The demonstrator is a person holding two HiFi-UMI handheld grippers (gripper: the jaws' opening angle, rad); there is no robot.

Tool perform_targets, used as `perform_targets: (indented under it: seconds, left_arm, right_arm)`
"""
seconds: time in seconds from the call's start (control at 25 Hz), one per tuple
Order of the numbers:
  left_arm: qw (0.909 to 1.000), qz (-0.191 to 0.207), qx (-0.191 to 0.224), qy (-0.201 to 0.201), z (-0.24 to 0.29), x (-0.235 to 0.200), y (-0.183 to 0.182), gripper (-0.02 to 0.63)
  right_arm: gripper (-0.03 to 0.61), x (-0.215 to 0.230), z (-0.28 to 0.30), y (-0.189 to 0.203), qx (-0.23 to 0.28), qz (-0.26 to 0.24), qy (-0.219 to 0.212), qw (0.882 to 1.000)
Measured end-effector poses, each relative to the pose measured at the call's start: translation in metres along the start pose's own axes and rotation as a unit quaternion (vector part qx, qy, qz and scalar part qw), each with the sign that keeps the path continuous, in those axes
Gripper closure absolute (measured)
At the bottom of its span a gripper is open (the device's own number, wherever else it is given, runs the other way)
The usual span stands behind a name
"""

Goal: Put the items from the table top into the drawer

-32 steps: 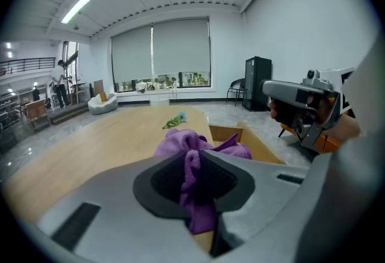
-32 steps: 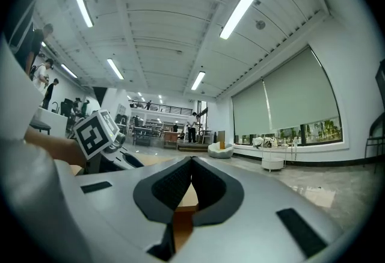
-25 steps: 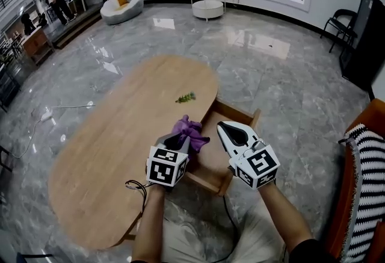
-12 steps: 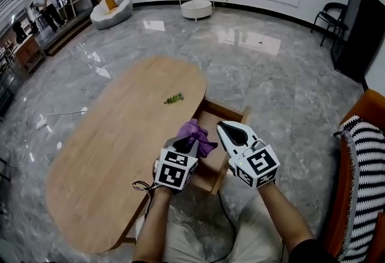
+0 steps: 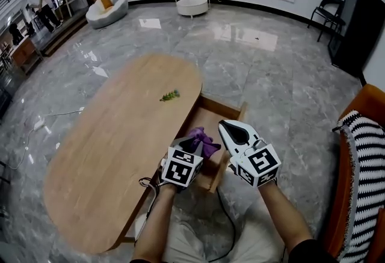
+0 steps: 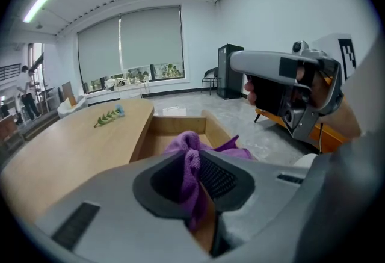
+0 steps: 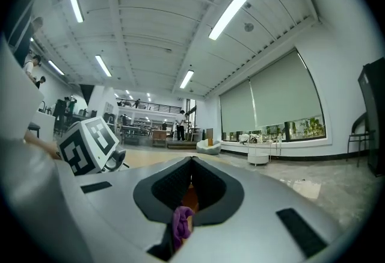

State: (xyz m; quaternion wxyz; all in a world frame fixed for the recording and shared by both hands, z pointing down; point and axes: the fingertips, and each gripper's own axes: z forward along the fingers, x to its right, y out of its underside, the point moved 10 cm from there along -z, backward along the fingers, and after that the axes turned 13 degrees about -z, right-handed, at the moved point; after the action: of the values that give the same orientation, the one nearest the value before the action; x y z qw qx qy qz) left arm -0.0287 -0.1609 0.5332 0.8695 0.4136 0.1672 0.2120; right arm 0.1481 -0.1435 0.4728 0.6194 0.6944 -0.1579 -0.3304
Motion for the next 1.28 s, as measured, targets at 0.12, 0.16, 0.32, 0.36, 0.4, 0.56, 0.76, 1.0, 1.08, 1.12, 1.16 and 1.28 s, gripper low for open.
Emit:
perform_targets:
  seconds: [0.12, 0.16, 0.32, 0.36, 0.4, 0.56, 0.76, 1.0, 1.08, 1.12, 1.16, 1.28]
  left_arm:
    - [1.0, -0.005, -0.003, -0.003, 0.004, -0.002, 0.004, 0.545]
    - [1.0, -0.008, -0.003, 0.0, 0.005, -0.003, 0.005, 0.544]
    - [0.9997, -0.02, 0.0, 0.017, 0.008, -0.004, 0.004, 0.465]
    - [0.9997, -0.017, 0.001, 0.017, 0.008, -0.004, 0.003, 0.432]
    - [0.9998, -0.012, 0.002, 0.016, 0.009, -0.003, 0.003, 0.423]
    - [0.9997, -0.014, 0.006, 0.02, 0.01, -0.003, 0.003, 0.407]
    - [0.9997, -0.015, -0.001, 0.018, 0.006, -0.007, 0.0, 0.407]
    - [0.9981, -0.038, 0.04, 0.029, -0.002, -0.007, -0.007, 0.486]
    - [0.9972, -0.044, 0.051, 0.033, -0.004, -0.008, -0.009, 0.513]
    - [0.9971, -0.043, 0.055, 0.032, -0.005, -0.007, -0.01, 0.52]
    - [0.9969, -0.042, 0.059, 0.03, -0.006, -0.006, -0.011, 0.529]
    - [0.9961, -0.046, 0.068, 0.031, -0.01, -0.005, -0.014, 0.548]
  right_arm:
    - [0.565, -0.001, -0.001, 0.005, -0.001, 0.003, 0.001, 1.0]
    - [0.565, -0.001, -0.001, 0.006, -0.002, 0.003, 0.001, 1.0]
    - [0.565, 0.0, -0.001, 0.007, -0.004, 0.003, 0.002, 1.0]
    - [0.565, 0.0, -0.001, 0.007, -0.004, 0.003, 0.002, 1.0]
    - [0.565, 0.0, -0.002, 0.008, -0.005, 0.003, 0.003, 1.0]
    - [0.565, 0.001, -0.001, 0.01, -0.005, 0.005, 0.004, 1.0]
    - [0.565, 0.0, 0.002, 0.009, -0.007, 0.005, 0.001, 1.0]
    - [0.565, 0.001, 0.004, 0.008, -0.007, 0.004, 0.0, 1.0]
    - [0.565, 0.001, 0.006, 0.007, -0.007, 0.003, -0.001, 1.0]
    - [0.565, 0.002, 0.006, 0.007, -0.007, 0.002, -0.001, 1.0]
    - [0.565, 0.002, 0.005, 0.006, -0.007, 0.002, -0.001, 1.0]
    - [0.565, 0.005, 0.006, 0.002, -0.006, -0.002, -0.002, 1.0]
